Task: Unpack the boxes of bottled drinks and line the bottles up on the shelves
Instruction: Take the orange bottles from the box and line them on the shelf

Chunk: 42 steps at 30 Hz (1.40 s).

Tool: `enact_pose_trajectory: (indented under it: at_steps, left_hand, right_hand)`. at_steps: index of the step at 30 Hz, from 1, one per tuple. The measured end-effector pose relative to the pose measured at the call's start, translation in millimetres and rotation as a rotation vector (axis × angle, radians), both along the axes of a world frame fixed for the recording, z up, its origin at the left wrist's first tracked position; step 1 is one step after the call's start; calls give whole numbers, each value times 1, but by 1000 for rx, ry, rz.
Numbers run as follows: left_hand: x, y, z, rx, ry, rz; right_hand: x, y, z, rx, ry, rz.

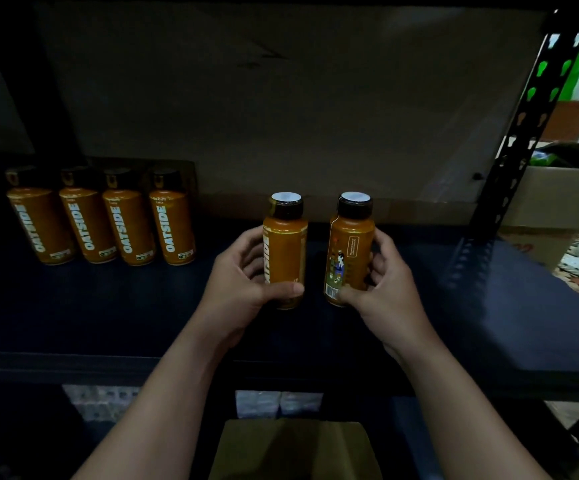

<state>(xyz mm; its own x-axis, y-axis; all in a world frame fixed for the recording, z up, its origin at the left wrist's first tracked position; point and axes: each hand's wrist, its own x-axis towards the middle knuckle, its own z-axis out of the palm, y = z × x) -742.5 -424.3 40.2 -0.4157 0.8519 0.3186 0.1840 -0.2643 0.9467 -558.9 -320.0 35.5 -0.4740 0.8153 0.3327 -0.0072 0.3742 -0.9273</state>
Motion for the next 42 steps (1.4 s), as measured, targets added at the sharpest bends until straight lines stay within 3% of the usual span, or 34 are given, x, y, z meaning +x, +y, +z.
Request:
enact_pose_trajectory:
  at_steps: [5, 9, 13, 17, 26, 35, 42]
  left_hand:
    - [11, 2, 0, 20, 230, 200]
    - [8, -1, 1, 24, 179, 135]
    - [3, -3, 0, 35, 114, 97]
    - [7, -2, 1, 62, 137, 130]
    - [10, -2, 0, 67, 191, 208]
    - [12, -3, -2, 63, 222, 428]
    - [-16, 1, 7, -58, 280, 558]
  right_hand:
    - [-1, -3, 0, 53, -60, -45]
    - [-4, -6, 1, 136, -143, -123]
    - [-1, -7, 6, 70, -117, -32]
    - [-1, -7, 5, 47, -113, -14]
    - [-7, -15, 4, 206, -211, -142]
    - [-11, -22, 7, 297, -330, -178]
    - [-44, -27, 18, 289, -444, -193]
